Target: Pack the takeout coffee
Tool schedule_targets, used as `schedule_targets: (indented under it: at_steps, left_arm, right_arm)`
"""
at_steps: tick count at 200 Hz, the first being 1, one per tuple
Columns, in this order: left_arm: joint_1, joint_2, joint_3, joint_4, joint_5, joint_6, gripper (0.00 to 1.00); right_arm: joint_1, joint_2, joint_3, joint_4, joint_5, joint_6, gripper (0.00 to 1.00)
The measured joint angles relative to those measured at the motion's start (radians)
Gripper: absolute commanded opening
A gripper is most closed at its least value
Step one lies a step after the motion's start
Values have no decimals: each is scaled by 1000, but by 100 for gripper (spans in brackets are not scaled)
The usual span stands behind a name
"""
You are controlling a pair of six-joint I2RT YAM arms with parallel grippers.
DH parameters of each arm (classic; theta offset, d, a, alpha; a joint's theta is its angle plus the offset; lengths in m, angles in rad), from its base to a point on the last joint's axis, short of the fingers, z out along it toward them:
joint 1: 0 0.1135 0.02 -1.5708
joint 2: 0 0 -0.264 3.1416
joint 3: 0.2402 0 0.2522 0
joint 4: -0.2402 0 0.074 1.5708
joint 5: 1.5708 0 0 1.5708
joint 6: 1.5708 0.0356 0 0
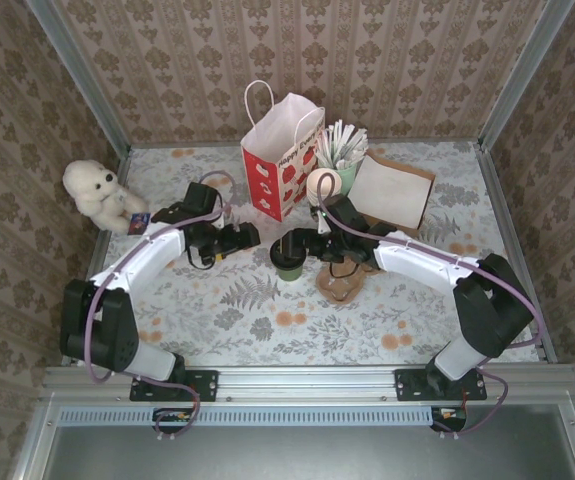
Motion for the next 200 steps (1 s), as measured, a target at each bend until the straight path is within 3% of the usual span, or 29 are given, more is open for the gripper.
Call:
schedule_targets:
  at_steps: [67, 124, 200]
  left_arm:
    - [-55, 127, 22, 0, -114, -42, 100]
    - [-71, 137, 29, 9, -122, -48, 100]
    - [-84, 147, 29, 24, -121, -48, 100]
  right_arm:
    - [82, 43, 122, -84, 117, -114, 100]
    - [126, 101, 166, -167, 226, -157, 100]
    - [146, 137, 186, -186, 254, -151, 96]
